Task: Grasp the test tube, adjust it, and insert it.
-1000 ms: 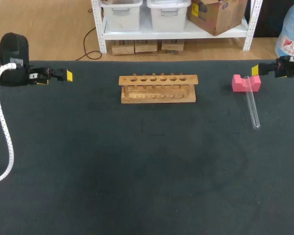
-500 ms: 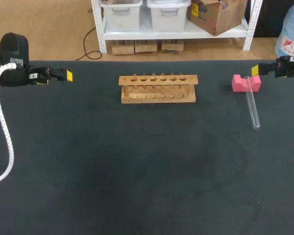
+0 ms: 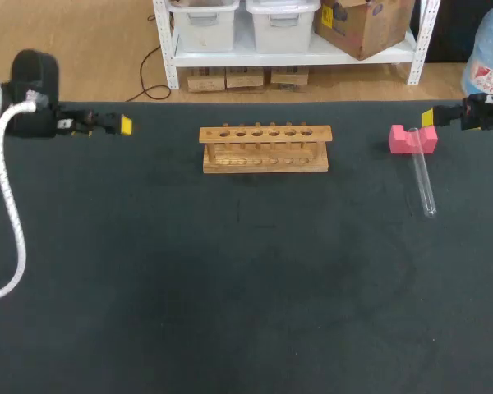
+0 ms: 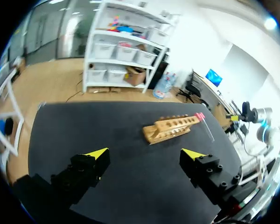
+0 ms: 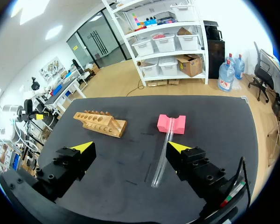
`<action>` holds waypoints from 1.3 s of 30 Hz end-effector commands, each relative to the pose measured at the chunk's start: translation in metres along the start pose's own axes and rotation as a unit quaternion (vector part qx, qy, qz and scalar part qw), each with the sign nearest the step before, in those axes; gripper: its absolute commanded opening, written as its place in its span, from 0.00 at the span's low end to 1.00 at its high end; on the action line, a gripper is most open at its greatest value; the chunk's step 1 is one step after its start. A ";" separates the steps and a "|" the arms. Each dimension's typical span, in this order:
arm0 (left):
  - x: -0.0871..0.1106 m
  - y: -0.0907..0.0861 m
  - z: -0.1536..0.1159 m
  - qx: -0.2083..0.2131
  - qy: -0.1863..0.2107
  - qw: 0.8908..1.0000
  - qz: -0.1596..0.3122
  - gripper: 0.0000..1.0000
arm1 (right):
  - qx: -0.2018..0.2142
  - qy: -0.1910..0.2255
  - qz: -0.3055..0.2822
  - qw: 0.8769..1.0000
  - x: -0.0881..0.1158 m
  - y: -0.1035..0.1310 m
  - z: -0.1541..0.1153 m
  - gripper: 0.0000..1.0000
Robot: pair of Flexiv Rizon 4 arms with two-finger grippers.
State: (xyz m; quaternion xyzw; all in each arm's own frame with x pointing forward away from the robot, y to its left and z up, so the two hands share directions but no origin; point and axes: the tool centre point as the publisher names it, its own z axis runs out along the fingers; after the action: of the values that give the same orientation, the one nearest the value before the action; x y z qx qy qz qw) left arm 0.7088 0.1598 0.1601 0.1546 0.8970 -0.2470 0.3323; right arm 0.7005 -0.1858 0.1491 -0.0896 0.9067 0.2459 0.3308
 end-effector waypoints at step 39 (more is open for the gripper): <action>0.007 -0.024 0.029 0.138 -0.036 0.916 0.375 1.00 | 0.001 0.000 0.000 1.000 0.000 0.000 0.000 1.00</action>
State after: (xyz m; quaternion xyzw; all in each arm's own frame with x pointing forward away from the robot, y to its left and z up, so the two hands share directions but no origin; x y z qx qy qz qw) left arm 0.7215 0.1175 0.1448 0.5252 0.7231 -0.2316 0.3843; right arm 0.7005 -0.1858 0.1491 -0.0897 0.9067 0.2459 0.3308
